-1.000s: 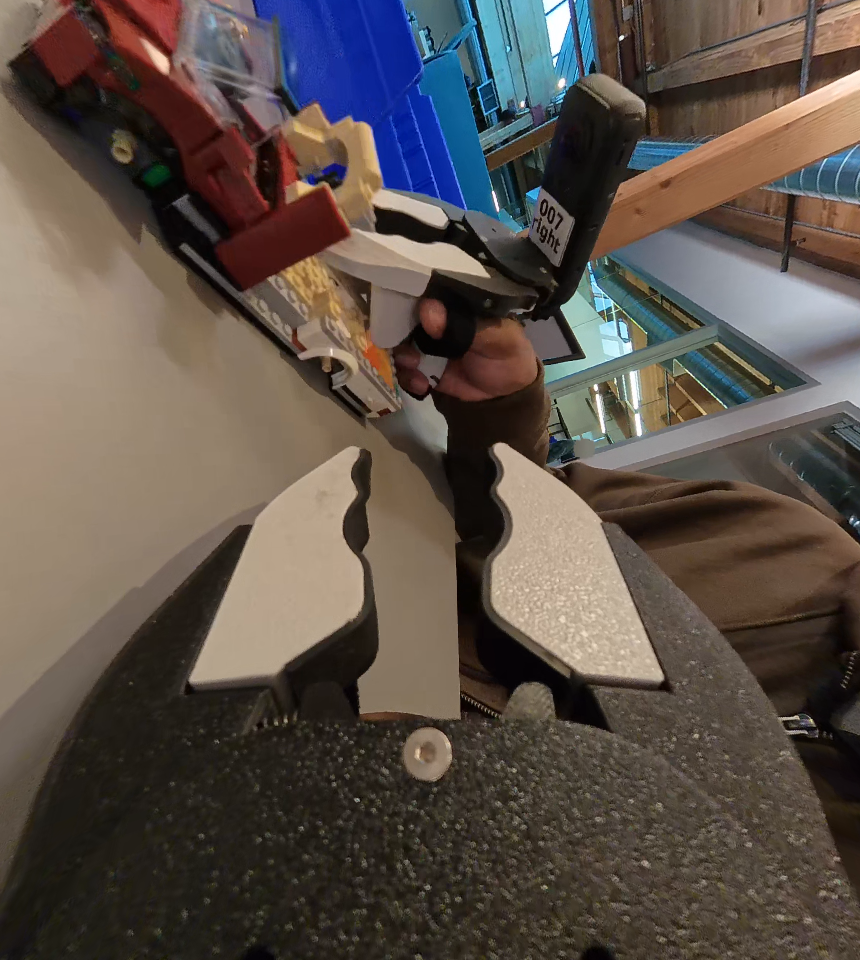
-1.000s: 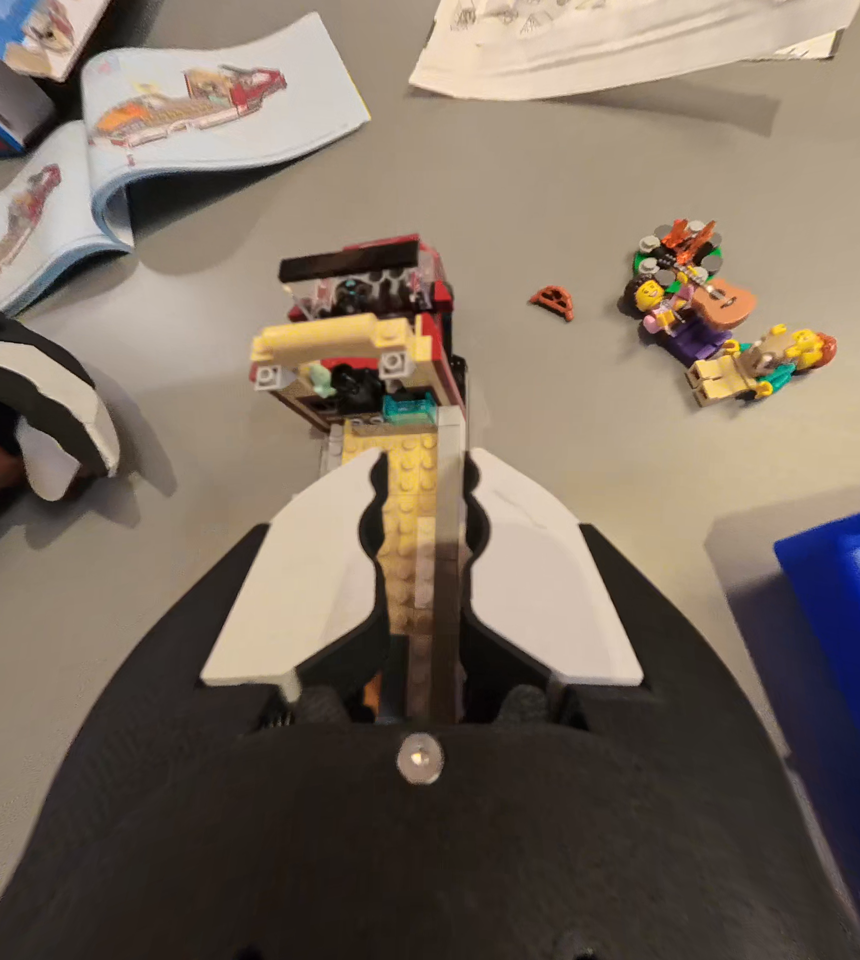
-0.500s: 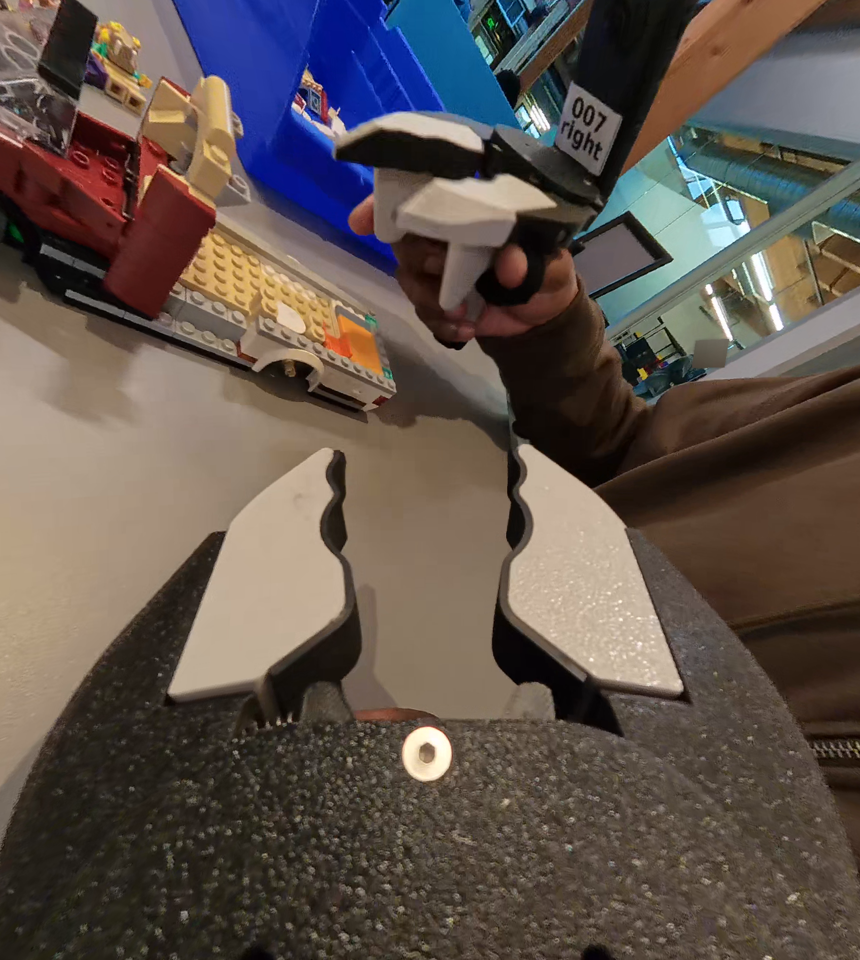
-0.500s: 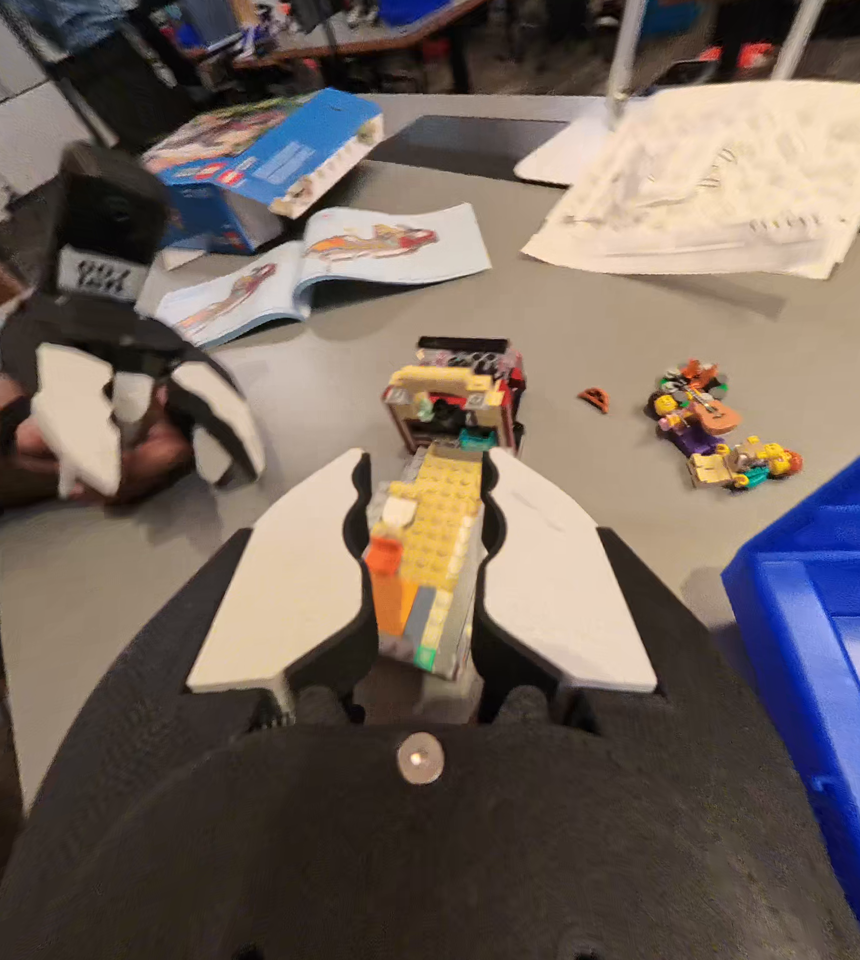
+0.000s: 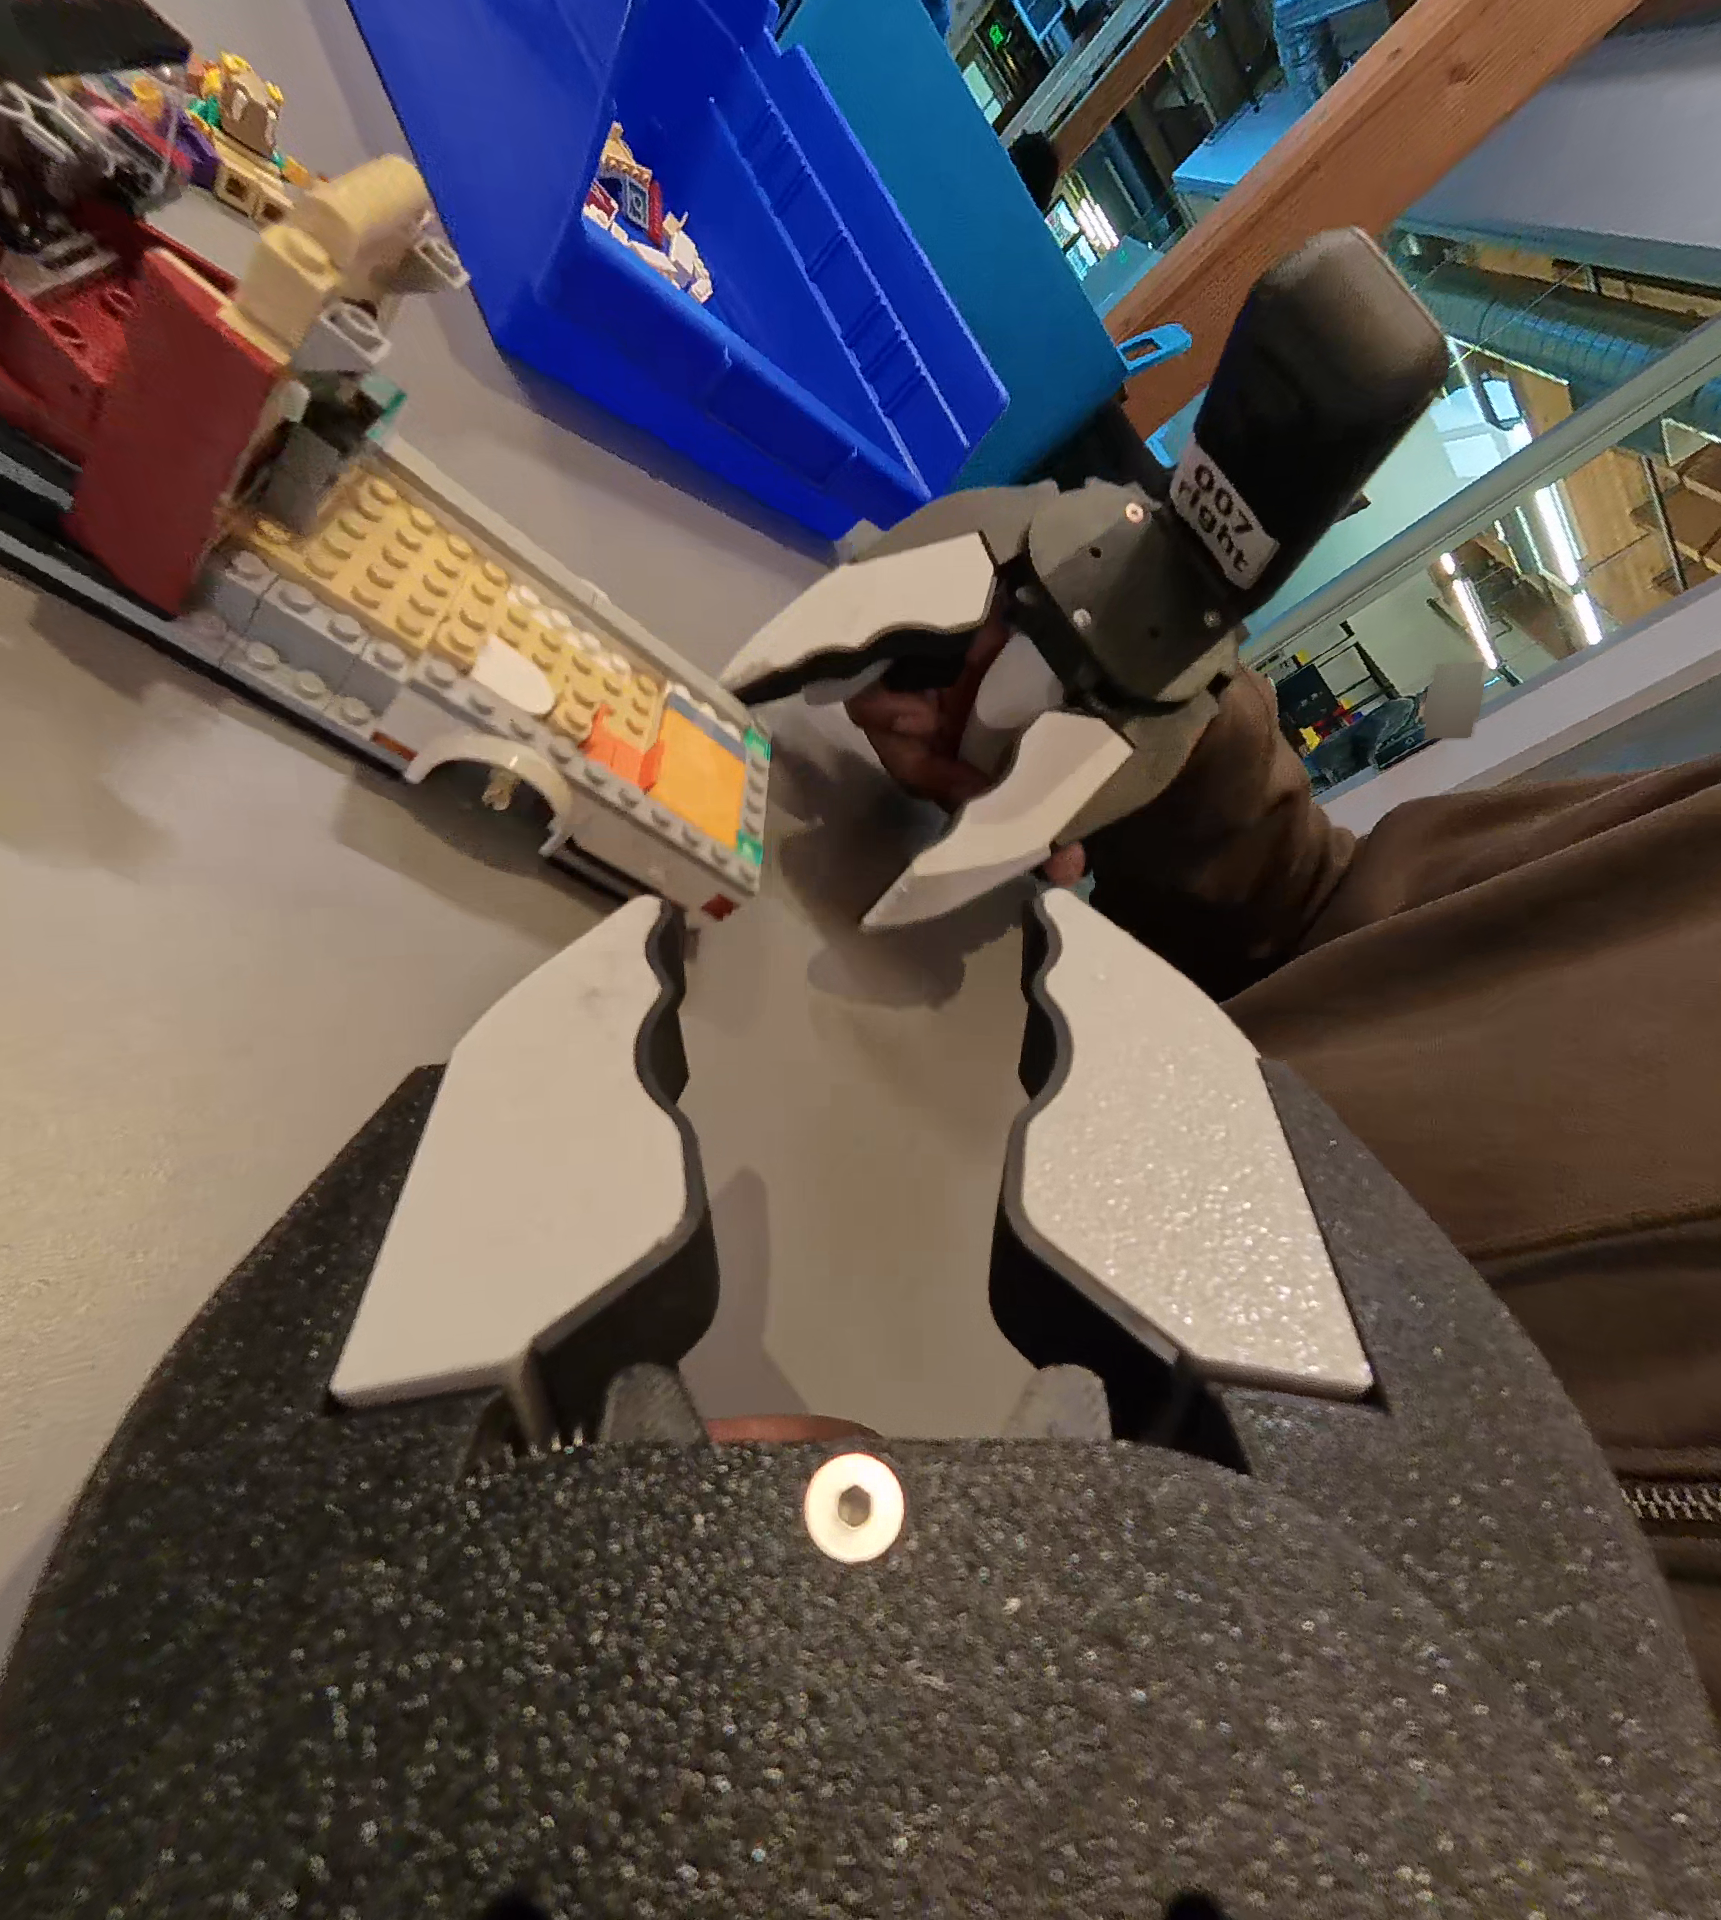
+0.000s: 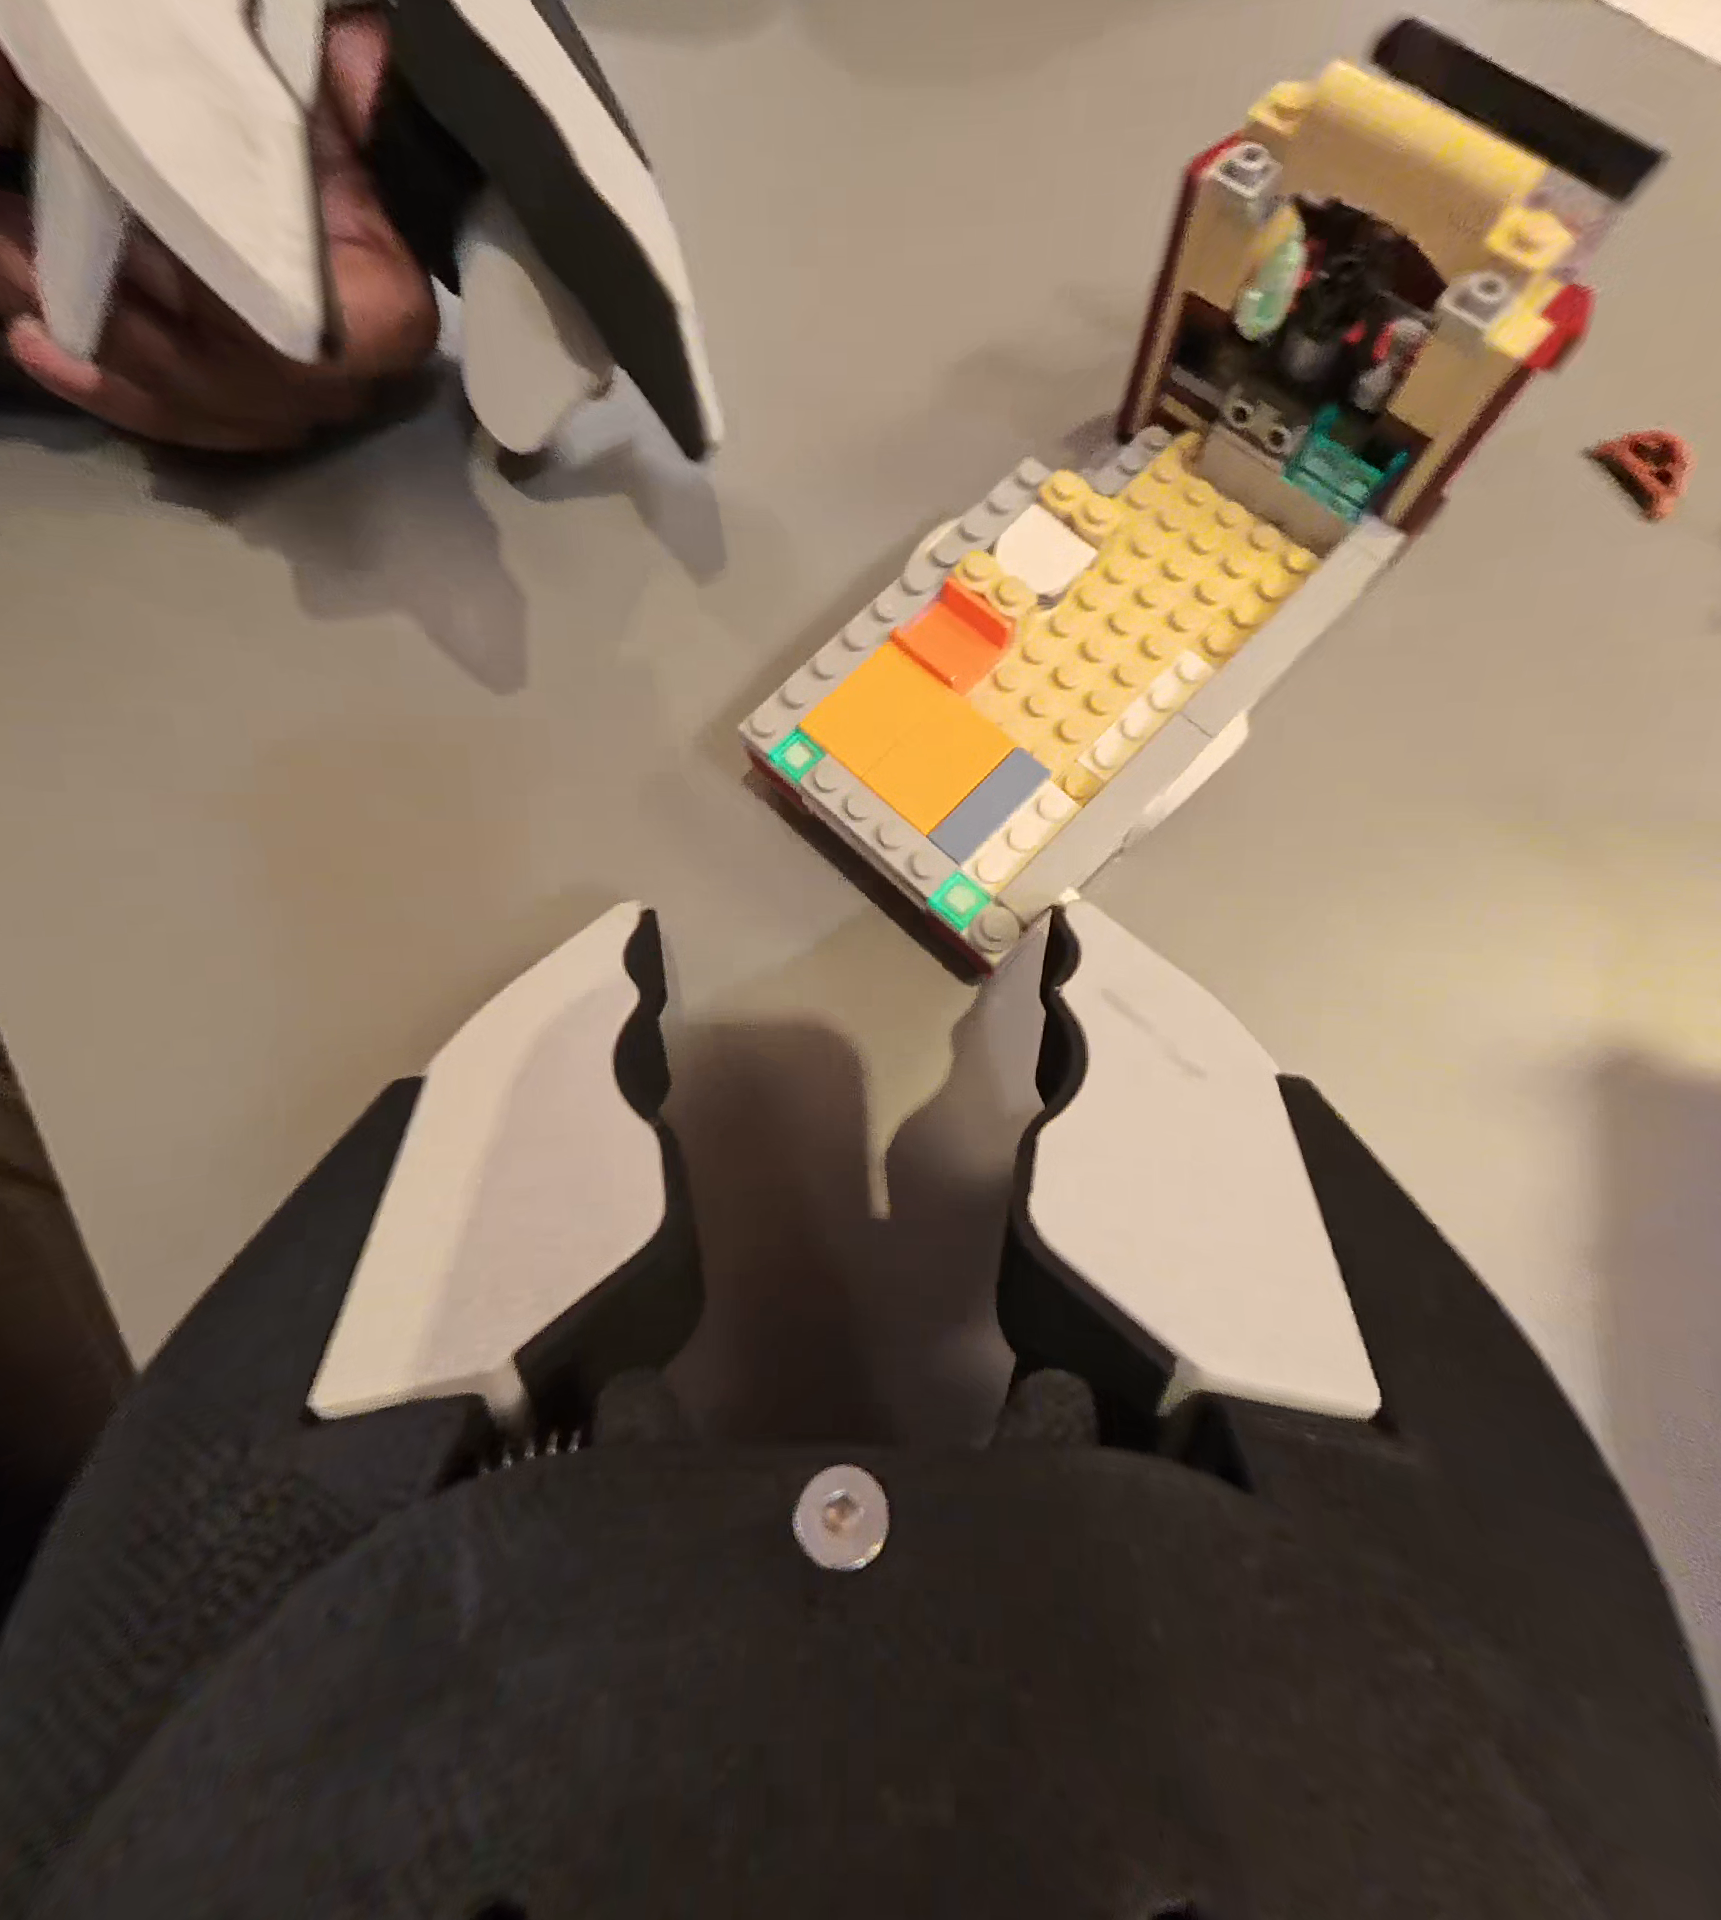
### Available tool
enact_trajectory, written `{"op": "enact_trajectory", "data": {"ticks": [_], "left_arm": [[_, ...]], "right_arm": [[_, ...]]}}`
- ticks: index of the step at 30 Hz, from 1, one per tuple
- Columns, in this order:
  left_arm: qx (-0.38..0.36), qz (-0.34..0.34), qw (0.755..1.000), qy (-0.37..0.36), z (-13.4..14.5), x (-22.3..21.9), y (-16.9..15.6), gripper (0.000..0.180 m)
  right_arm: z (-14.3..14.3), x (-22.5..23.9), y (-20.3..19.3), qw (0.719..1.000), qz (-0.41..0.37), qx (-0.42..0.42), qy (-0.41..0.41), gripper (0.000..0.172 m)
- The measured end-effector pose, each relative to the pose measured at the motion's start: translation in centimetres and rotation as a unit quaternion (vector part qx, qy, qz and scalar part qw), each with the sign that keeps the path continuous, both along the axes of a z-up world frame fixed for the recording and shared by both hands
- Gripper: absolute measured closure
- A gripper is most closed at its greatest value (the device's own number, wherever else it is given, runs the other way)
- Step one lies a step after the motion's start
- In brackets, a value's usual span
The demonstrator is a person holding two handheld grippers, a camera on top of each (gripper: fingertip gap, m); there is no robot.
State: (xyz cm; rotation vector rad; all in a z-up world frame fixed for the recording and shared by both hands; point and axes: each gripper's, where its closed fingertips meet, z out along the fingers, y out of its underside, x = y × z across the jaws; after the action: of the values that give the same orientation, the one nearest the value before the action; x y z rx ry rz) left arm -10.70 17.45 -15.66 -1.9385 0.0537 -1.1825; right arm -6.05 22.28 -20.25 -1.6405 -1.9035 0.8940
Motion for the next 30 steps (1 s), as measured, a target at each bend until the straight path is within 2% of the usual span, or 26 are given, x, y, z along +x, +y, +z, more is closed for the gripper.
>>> {"op": "enact_trajectory", "data": {"ticks": [6,10,13,17,22,26,30], "left_arm": [[0.025,0.027,0.999,0.003,1.0,-1.3,0.3,0.118],[0.049,0.06,0.996,0.033,1.4,-3.2,0.4,0.117],[0.072,0.096,0.99,0.068,1.8,-5.2,0.4,0.116],[0.092,0.142,0.98,0.109,2.1,-7.7,0.6,0.108],[0.04,0.176,0.955,0.235,-0.9,-10.6,0.9,0.1],[0.008,0.158,0.962,0.222,-2.0,-10.7,0.9,0.099],[0.001,0.141,0.97,0.199,-2.1,-10.5,0.9,0.101]], "right_arm": [[-0.1,-3.7,-4.4,0.998,0.06,0.008,0.023,0.104],[0.4,-6.1,-5.5,0.995,0.086,0.013,0.041,0.107],[1.3,-6.5,-4.2,0.995,0.083,0.02,0.051,0.114],[2.3,-6.6,0.1,0.997,0.036,0.028,0.067,0.122],[1.2,-6.9,4.4,0.998,0.002,0.054,0.034,0.125],[0.8,-8.2,5.6,0.998,0.016,0.065,0.021,0.125],[-0.2,-9.0,6.3,0.999,0.016,0.036,0.021,0.125]]}}
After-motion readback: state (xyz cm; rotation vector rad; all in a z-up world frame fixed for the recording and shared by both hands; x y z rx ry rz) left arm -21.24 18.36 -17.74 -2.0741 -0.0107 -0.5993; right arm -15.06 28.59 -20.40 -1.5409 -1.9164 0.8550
